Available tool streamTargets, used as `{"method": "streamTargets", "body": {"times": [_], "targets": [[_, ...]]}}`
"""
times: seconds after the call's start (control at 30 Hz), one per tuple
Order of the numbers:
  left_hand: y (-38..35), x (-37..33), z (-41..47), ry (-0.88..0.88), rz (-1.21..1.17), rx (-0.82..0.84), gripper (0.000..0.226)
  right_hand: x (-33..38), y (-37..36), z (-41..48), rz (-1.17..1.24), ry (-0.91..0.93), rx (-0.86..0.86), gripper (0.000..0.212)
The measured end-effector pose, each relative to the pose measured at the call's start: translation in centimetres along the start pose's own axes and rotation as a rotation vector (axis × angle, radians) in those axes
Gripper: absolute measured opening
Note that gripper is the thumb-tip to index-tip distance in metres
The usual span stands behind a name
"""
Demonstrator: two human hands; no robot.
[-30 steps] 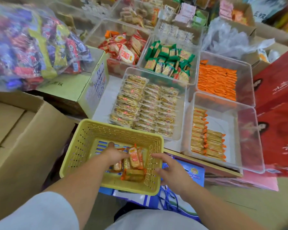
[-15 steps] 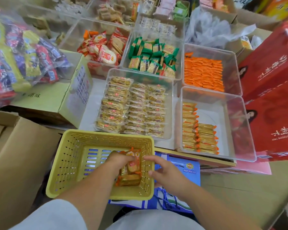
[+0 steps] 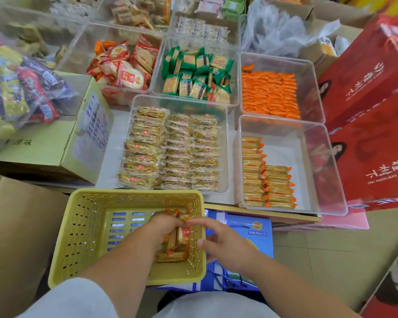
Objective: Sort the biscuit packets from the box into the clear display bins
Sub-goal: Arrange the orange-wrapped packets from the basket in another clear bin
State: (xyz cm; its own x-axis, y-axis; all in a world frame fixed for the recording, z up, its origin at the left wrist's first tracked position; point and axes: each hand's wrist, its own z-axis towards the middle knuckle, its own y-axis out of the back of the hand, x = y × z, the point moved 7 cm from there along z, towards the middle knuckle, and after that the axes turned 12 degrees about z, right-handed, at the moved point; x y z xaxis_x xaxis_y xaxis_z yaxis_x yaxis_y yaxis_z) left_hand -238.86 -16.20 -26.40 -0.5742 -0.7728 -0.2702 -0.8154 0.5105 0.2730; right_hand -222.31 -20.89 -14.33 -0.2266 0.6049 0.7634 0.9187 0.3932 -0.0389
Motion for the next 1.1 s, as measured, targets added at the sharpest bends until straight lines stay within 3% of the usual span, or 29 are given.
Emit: {"method": "streamTargets", "body": {"times": [0.17, 0.33, 0.47, 0.9, 1.1], "targets": [[0.1, 0.0, -0.3, -0.036, -0.086, 0.079, 0.050, 0.0, 0.1, 0.0, 0.015, 0.010, -0.005, 0.043], [0.5, -0.5, -1.4, -0.071, -0.078, 0.180, 0.031, 0.0, -0.1, 0.0, 0.042, 0.014, -0.015, 0.044], [0.1, -0.6, -1.9, -0.089, -0.016, 0.203, 0.035, -0.1, -0.1, 0.2, 0.039, 0.002, -0.020, 0.043], [2.3, 0.0, -3.2, -0.130, -0.081, 0.017, 0.021, -0.9, -0.1, 0.4, -0.033, 0.006, -0.045, 0.042], [2.7, -0.2, -4.6, -0.233, -0.165, -0.026, 0.042, -0.2, -0.3, -0.3, -0.081, 0.006, -0.093, 0.046]]}}
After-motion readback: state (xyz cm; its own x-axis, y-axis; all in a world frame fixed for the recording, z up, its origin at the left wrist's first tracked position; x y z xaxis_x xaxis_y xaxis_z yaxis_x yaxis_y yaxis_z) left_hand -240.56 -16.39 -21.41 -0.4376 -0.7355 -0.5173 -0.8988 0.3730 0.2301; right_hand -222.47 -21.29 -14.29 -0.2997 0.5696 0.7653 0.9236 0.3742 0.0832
